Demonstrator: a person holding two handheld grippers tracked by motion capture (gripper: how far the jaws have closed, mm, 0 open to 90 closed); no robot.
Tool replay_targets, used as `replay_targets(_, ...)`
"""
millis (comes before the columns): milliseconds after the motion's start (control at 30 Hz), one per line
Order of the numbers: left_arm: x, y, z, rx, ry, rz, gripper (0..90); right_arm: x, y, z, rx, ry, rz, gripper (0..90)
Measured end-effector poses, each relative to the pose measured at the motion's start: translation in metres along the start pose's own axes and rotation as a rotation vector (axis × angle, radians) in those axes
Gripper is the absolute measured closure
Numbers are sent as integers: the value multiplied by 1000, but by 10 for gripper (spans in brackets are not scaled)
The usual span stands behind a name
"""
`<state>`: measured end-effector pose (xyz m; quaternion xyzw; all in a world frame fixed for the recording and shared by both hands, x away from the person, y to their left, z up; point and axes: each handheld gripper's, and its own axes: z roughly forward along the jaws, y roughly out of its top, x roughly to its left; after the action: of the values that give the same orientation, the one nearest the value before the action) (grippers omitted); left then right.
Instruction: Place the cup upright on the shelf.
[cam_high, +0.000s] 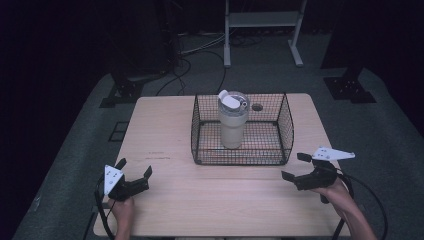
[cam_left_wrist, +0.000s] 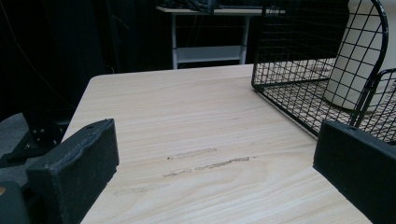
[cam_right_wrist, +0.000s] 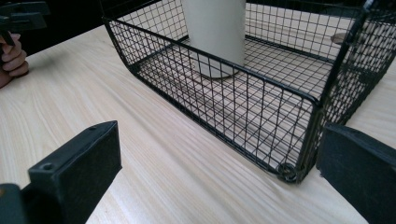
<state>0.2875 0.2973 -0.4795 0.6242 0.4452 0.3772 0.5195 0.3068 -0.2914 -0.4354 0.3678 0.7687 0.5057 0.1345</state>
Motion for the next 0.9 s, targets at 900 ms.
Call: replay_targets(900,0,0,0,0,5,2,0,-13,-43,-27,-18,-73,76,0)
